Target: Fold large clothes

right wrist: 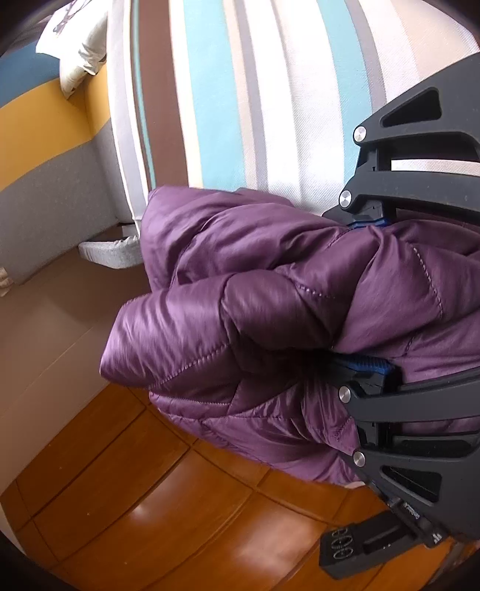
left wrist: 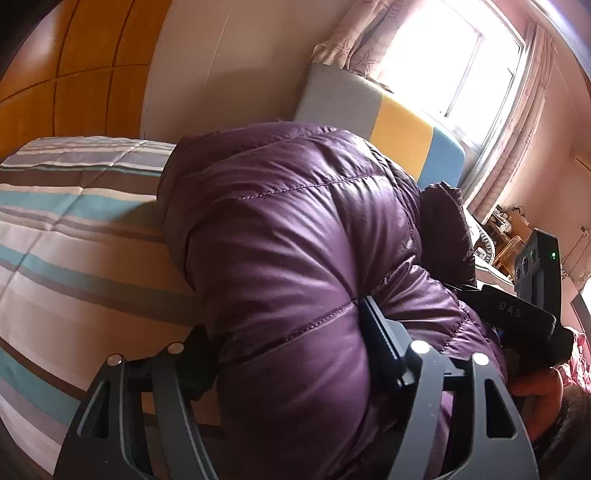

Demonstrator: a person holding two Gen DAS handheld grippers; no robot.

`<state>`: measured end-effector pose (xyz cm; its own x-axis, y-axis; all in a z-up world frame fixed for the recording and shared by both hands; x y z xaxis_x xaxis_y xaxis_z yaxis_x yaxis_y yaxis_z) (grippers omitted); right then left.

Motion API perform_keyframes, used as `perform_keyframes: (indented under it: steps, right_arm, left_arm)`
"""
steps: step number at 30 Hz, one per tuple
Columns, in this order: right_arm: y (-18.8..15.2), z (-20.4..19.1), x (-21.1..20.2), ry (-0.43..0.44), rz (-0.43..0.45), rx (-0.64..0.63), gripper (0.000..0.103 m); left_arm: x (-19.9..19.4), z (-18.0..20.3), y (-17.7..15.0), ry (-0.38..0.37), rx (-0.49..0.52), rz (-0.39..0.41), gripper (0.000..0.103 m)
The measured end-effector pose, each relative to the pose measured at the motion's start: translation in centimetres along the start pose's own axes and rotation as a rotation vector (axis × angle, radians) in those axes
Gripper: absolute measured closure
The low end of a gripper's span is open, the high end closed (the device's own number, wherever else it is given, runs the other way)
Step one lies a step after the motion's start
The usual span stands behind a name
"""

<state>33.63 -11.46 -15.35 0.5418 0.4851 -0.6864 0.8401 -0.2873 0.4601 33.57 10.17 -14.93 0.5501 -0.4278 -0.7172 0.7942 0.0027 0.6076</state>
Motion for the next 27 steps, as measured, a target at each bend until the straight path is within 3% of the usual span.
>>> perform_keyframes:
  steps: [4,8,10,13,15,19,22,26,27]
  right_arm:
    - [0.2,0.0,-0.8,-0.008,-0.001,0.011,0.049]
    - [-1.1,-1.5,-4.0,-0.04,0.04,-0.014,0.042]
    - [-2.0,-1.8,-5.7,-0.02,0.064,-0.01,0.029]
    - [-3.4,-2.0,-7.0,-0.054,0.077,-0.014,0.029]
    - [-4.3,-1.2,-7.3,-0.151,0.075,-0.015,0.029]
    - [-6.0,0.0,-5.4,-0.177,-0.012,0.044,0.029]
    - [-7.5,-1.0,-4.1,-0.186,-0.056,0.017,0.029]
    - [-7.7,-1.1,-2.4,-0.264,-0.052,-0.077,0.028]
    - [-7.5,-0.8,-2.1,-0.274,-0.049,-0.083,0.024]
  left_arm:
    - [-0.8,0.1,0.1,0.039,0.003,-0.005,0.029]
    - [-3.4,1.0,-0.1,0.094,0.0,0.043,0.028]
    - [-5.5,1.8,-0.6,0.087,-0.014,0.098,0.024]
    - [-7.4,3.4,-1.3,0.059,0.006,0.139,0.017]
    - [-7.2,4.3,-2.1,0.086,0.065,0.115,0.017]
    - [-5.2,3.3,-3.3,0.232,0.126,0.017,0.021]
    - [-5.0,1.2,-4.4,0.236,0.08,-0.013,0.02]
    - [-4.0,-0.3,-5.2,0.25,0.069,-0.034,0.014]
    - [-3.6,-0.5,-5.2,0.244,0.055,-0.039,0.014]
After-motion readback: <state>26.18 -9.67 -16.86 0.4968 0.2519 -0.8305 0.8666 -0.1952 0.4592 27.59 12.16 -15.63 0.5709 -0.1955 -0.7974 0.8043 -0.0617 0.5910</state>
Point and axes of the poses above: each gripper's, at about its wrist camera, not at the fingertips, and x roughly the way its jaws point, z to its right, y to its top, the point moved 7 cm from there along x, roughly the way its jaws point, and after that the axes turned 9 degrees about -z, right-handed, at the moved point
